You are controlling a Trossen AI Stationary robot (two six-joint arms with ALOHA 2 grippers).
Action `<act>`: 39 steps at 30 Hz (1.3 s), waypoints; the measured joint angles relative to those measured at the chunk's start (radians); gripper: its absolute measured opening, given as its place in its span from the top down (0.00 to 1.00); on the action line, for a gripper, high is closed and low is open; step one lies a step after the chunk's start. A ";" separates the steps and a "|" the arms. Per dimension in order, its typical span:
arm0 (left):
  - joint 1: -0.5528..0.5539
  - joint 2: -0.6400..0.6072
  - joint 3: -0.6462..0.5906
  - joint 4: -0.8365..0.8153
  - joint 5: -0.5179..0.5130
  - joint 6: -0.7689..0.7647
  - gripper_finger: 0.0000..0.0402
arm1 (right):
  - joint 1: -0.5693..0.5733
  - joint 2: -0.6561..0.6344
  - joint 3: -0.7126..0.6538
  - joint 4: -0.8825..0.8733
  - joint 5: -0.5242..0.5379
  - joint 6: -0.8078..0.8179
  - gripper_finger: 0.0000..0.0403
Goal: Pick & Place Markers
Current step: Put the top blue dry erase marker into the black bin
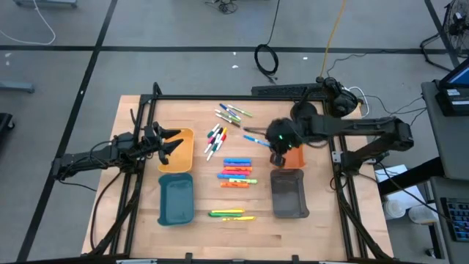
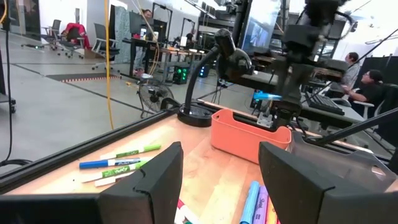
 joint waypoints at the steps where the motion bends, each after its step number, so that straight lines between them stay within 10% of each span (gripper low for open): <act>1: 0.000 0.000 0.000 0.000 0.000 0.000 0.47 | 0.031 -0.021 -0.023 0.003 0.025 0.033 0.97; 15: 0.000 0.000 0.000 0.000 0.000 0.000 0.47 | 0.426 -0.346 -0.484 0.264 0.613 0.489 0.97; 26: 0.000 0.000 0.000 0.000 0.000 0.000 0.47 | 0.446 -0.336 -0.576 0.261 0.581 0.538 0.97; 39: 0.000 0.000 0.000 0.000 0.000 0.000 0.47 | 0.579 -0.422 -0.569 0.217 0.083 0.388 0.97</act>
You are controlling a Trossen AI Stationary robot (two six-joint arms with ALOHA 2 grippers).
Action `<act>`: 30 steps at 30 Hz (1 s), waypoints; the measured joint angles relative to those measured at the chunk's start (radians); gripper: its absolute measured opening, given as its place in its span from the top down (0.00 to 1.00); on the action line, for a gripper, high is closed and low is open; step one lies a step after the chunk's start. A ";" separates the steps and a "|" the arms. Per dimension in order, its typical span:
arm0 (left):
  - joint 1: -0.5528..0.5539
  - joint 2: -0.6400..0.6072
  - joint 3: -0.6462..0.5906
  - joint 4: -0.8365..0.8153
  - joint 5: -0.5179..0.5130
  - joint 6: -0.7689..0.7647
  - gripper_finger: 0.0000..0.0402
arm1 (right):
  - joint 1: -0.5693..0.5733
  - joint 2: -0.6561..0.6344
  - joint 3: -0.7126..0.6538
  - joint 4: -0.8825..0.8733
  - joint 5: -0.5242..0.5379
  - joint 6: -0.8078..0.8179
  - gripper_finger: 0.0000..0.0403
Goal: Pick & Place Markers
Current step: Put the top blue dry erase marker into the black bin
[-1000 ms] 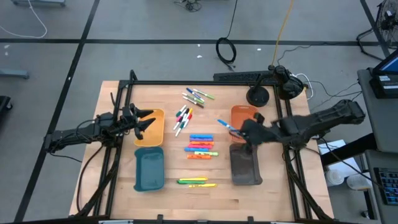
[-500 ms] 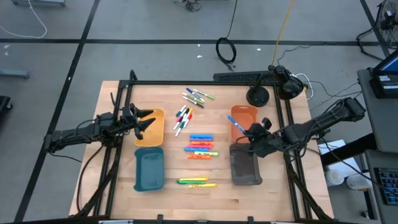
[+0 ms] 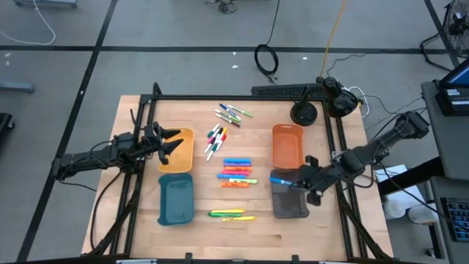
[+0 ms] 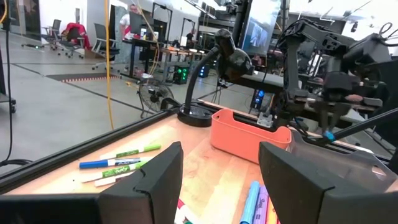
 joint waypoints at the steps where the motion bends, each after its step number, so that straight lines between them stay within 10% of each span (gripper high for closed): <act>1: 0.000 0.000 0.000 0.000 0.000 0.000 0.47 | 0.018 0.000 0.000 -0.012 -0.003 0.025 0.97; 30: 0.000 0.000 0.000 0.000 0.000 0.000 0.47 | 0.127 0.210 0.000 -0.042 0.103 0.511 0.96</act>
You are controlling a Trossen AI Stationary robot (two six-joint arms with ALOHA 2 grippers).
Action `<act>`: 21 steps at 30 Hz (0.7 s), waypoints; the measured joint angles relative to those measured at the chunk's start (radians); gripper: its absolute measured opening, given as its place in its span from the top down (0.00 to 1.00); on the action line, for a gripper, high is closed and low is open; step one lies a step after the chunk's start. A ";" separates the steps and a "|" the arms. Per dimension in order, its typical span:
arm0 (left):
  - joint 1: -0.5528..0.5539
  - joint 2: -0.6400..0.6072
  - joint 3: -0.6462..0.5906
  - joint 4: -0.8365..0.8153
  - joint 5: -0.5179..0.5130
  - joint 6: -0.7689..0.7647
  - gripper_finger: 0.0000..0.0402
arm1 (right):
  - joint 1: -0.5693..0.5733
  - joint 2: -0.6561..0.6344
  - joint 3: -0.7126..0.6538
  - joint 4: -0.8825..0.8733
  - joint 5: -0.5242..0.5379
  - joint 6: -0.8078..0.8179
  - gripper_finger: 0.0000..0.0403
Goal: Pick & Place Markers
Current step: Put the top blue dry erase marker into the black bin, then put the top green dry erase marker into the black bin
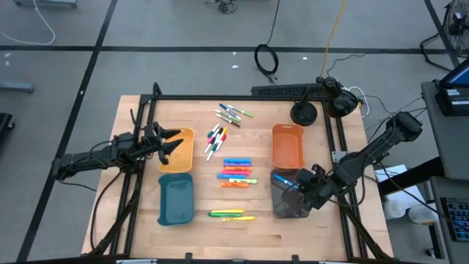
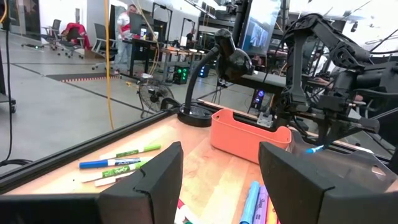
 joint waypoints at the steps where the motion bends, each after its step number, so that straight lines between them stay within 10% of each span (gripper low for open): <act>1: 0.000 0.000 0.000 0.000 0.000 0.000 0.47 | 0.000 0.001 0.000 0.000 0.000 0.000 0.96; 21: 0.000 0.000 0.000 0.000 0.000 0.000 0.47 | 0.000 0.000 0.000 0.143 0.033 -0.107 0.84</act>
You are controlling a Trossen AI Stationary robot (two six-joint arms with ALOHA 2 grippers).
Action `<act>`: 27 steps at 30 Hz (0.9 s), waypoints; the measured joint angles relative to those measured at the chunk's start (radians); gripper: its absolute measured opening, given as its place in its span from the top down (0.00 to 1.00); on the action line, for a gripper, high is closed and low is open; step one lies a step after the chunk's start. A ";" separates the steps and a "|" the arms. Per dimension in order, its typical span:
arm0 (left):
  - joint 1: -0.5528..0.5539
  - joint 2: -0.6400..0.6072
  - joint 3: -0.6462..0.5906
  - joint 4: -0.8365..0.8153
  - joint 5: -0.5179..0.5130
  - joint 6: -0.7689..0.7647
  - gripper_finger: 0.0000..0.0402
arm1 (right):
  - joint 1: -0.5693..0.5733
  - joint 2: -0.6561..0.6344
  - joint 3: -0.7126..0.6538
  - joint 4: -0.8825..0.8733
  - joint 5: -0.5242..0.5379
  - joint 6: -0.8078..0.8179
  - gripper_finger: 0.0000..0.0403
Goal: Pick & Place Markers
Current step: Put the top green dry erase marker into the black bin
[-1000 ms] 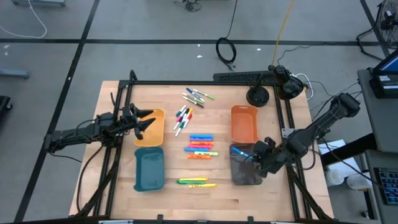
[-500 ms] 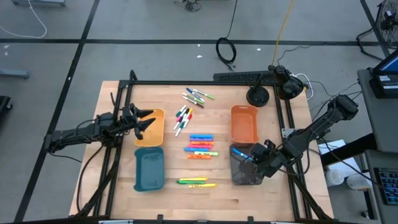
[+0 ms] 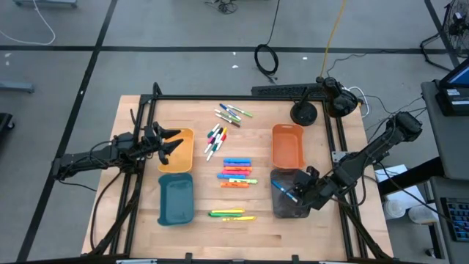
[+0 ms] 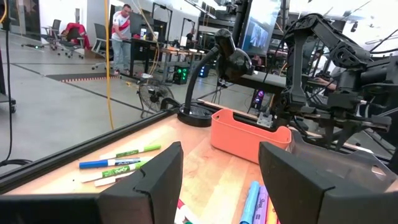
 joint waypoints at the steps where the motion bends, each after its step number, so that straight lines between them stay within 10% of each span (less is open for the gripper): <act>1: 0.000 0.000 0.000 0.000 0.000 0.000 0.47 | -0.001 0.000 0.000 0.017 0.015 -0.020 0.84; 21: 0.000 0.000 0.000 0.000 0.000 0.000 0.47 | -0.161 0.000 0.000 0.605 0.426 -0.865 0.83; 27: 0.000 0.000 0.000 0.000 0.000 0.000 0.47 | -0.410 0.000 0.033 0.671 0.212 -0.975 0.69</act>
